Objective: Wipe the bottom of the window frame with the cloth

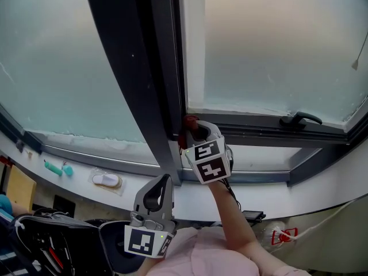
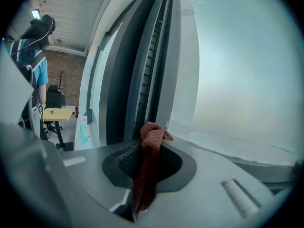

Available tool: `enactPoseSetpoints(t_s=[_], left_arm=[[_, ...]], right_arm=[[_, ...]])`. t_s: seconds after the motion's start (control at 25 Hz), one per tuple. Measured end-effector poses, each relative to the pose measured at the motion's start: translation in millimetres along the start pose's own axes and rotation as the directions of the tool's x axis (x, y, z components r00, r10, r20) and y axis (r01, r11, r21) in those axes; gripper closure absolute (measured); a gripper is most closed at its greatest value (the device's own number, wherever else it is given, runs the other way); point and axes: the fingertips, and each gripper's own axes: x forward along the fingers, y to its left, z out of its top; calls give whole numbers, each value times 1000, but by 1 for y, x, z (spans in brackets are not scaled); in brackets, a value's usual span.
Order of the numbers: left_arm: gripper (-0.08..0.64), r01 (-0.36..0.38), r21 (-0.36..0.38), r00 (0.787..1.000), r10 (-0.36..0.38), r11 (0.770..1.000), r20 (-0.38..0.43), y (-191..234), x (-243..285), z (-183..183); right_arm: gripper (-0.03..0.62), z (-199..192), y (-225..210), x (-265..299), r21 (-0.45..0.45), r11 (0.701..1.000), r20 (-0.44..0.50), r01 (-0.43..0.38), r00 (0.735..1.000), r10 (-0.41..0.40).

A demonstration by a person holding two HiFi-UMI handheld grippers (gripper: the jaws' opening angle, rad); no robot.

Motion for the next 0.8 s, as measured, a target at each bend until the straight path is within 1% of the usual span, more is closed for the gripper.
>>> enactPoseSetpoints(t_s=[0.32,0.64,0.8], left_arm=[[560,-7,-3,1000,7,1000,-2,3,-2,-1],[560,4,-1,1000,-4,1000,7,-1,-2,-1],[560,8,4,1000,-8,1000,11,-8,-1,-4]], right_arm=[[537,-2,-3,-2,7,1000,-2,-7,1000,7],[537,-10,-18,-10,23,1000,-8,15,1000,-15],[537,-14,-26,-17,29,999,4,24,1000,-24]])
